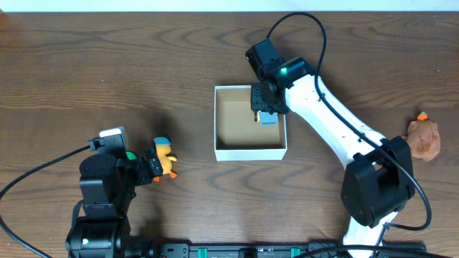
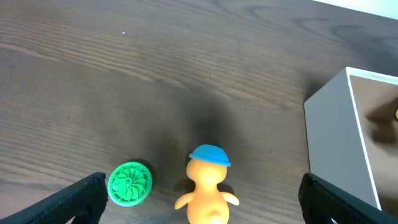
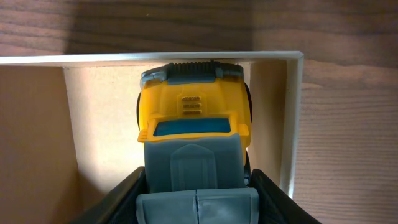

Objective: Pack container
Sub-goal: 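Lift the truck with the right gripper and carry it over the box, then lower the truck into the box and open the right gripper, then move the right gripper back to the brown teddy bear, then grasp the teddy bear with the right gripper and carry it to the box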

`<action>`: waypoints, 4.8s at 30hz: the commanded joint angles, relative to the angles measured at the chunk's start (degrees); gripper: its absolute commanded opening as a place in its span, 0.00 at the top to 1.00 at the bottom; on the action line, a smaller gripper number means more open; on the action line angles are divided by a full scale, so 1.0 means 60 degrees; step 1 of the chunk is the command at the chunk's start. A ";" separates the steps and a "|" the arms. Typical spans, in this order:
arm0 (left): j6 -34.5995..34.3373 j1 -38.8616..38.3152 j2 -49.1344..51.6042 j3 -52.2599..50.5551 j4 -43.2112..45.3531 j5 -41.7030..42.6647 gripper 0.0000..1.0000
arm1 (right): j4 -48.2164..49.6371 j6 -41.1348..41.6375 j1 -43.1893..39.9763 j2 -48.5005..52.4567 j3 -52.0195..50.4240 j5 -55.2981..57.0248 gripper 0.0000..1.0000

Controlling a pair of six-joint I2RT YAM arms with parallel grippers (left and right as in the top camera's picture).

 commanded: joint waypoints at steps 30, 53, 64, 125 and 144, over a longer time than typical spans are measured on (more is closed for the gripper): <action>-0.0022 0.0051 0.0011 0.0251 -0.0069 -0.0117 0.02 | 0.0233 0.0568 -0.0044 0.0484 -0.0069 0.0237 0.02; -0.0022 0.0051 0.0011 0.0251 -0.0069 -0.0117 0.02 | 0.0419 -0.1858 0.1056 0.0357 0.0328 -0.1410 0.86; -0.0022 0.0051 0.0011 0.0251 -0.0073 -0.0117 0.02 | 0.0222 -0.0685 0.1228 0.1060 0.0259 -0.0299 0.88; -0.0022 0.0051 0.0011 0.0251 -0.0069 -0.0117 0.02 | -0.0743 -0.5843 -1.0429 -0.0208 -0.1104 0.0459 0.01; -0.0022 0.0051 0.0011 0.0251 -0.0073 -0.0117 0.02 | -0.0488 -0.5253 -1.0408 0.0481 -0.1446 0.0135 0.62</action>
